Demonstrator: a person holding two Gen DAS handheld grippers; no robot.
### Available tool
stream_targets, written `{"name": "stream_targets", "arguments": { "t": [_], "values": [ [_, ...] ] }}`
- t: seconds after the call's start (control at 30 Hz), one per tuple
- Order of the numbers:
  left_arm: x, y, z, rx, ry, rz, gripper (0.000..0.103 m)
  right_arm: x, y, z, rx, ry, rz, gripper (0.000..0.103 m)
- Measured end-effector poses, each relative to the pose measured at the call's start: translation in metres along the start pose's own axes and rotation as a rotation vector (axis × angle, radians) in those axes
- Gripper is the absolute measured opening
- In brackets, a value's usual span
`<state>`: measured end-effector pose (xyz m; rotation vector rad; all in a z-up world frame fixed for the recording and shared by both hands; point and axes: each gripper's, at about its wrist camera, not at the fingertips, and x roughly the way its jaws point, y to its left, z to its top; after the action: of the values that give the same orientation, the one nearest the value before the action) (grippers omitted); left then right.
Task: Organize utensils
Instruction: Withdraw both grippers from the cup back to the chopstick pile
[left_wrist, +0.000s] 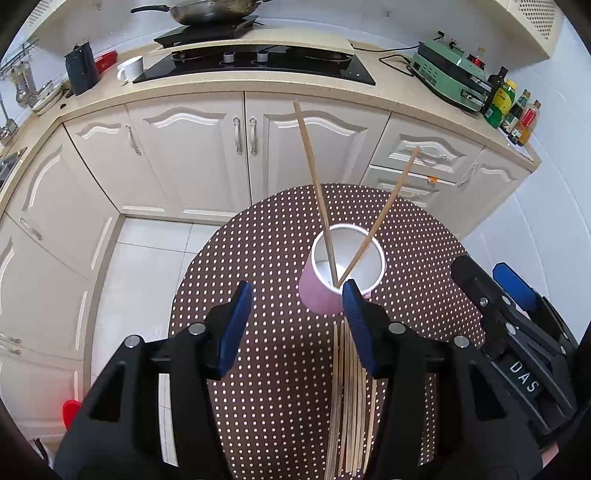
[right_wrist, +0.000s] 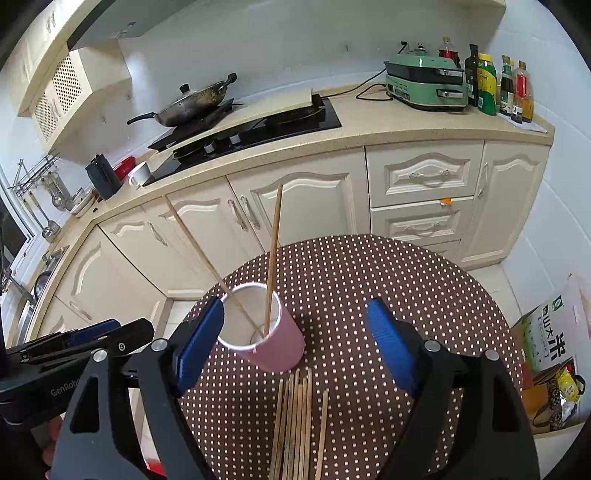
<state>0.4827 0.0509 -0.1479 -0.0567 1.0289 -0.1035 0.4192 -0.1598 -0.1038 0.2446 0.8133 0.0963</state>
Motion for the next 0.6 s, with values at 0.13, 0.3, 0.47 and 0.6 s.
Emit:
{"name": "stream_targets", "arguments": {
  "t": [0.13,0.3,0.47,0.6],
  "values": [
    [0.0,0.001,-0.013,-0.01,0.015,0.011,0.052,-0.002,-0.004,-0.01,-0.002,0.025,-0.002,0.084],
    [0.004,0.002,-0.032,-0.021,0.043,0.025,0.056,-0.001,-0.012,-0.023,0.005,0.064,-0.011,0.089],
    [0.014,0.002,-0.048,-0.029,0.083,0.038,0.06,0.004,-0.021,-0.042,0.003,0.116,-0.042,0.091],
    [0.023,0.004,-0.059,-0.038,0.119,0.041,0.062,0.014,-0.03,-0.058,0.014,0.171,-0.065,0.091]
  ]
}}
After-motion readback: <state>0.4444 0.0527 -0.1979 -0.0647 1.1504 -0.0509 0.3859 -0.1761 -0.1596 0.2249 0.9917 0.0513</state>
